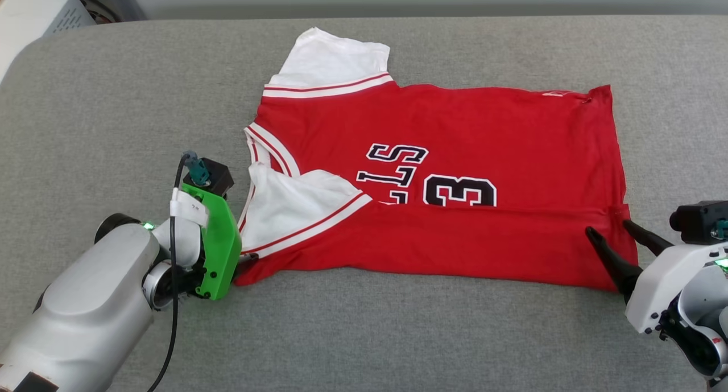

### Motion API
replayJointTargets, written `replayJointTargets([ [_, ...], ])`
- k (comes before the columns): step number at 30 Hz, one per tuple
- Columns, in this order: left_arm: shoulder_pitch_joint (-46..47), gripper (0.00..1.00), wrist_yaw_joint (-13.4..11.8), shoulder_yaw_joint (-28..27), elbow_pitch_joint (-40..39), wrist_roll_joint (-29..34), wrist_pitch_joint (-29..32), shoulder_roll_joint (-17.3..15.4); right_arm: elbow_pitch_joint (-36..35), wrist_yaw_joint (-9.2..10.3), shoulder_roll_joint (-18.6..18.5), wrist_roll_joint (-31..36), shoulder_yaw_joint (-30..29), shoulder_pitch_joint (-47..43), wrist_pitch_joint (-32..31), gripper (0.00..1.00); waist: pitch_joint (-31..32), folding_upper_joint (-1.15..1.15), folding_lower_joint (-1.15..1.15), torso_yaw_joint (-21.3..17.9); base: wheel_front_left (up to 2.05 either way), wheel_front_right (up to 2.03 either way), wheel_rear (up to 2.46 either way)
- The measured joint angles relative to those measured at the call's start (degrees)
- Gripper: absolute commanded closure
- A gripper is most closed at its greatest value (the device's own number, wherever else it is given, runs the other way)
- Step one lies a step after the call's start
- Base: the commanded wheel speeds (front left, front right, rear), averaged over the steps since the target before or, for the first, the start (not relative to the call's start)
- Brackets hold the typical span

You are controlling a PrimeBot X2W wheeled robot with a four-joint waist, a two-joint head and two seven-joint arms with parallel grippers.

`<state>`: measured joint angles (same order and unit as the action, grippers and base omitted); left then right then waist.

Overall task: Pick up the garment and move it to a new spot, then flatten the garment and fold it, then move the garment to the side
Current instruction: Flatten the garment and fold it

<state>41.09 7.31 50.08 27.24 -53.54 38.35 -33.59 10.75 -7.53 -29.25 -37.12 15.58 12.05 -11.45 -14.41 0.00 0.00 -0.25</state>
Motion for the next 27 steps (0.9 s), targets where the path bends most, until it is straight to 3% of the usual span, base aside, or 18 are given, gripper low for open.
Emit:
replayJointTargets([
  [4,0.0,0.0,0.0,0.7,1.0,-0.1,-0.1,-0.1,0.1,0.0,-0.1,-0.4,0.6,0.9,-0.2,0.0,-1.0,0.0,0.0,-0.8,0.0,0.0,0.0],
  [5,0.1,0.13,0.0,0.9,1.1,-0.2,-0.1,-0.1,0.1,0.0,-0.2,-0.4,0.6,1.1,-0.2,0.0,-1.1,0.0,0.0,-1.0,0.0,0.0,0.0],
  [6,0.1,0.84,0.0,1.1,1.1,-0.4,-0.6,-0.3,0.1,0.0,-0.4,-0.4,0.6,1.3,-0.2,0.0,-1.2,0.0,0.0,-1.1,0.0,0.0,0.0],
  [7,0.1,1.0,0.0,1.3,1.3,-0.5,-1.6,-0.3,0.1,0.0,-0.6,-0.4,0.6,1.7,-0.2,0.0,-1.1,0.0,0.0,-1.1,0.0,0.0,0.0],
  [13,0.0,1.0,0.0,2.6,0.4,-2.8,-5.4,-0.1,-1.1,0.0,-4.4,0.6,1.1,4.2,-4.1,0.0,0.6,0.0,0.0,-1.0,0.0,0.0,0.0],
  [21,0.0,1.0,0.0,4.8,-4.4,-3.1,-8.7,-3.0,-4.2,0.0,-11.3,-2.9,2.3,5.4,-20.7,0.0,3.0,0.0,0.0,-0.4,0.0,0.0,0.0],
  [27,0.1,1.0,0.0,5.8,-6.4,-3.1,-9.7,-3.7,-3.5,0.0,-12.2,-5.4,3.8,5.4,-28.5,0.0,2.4,0.0,0.0,0.1,0.0,0.0,0.0],
])
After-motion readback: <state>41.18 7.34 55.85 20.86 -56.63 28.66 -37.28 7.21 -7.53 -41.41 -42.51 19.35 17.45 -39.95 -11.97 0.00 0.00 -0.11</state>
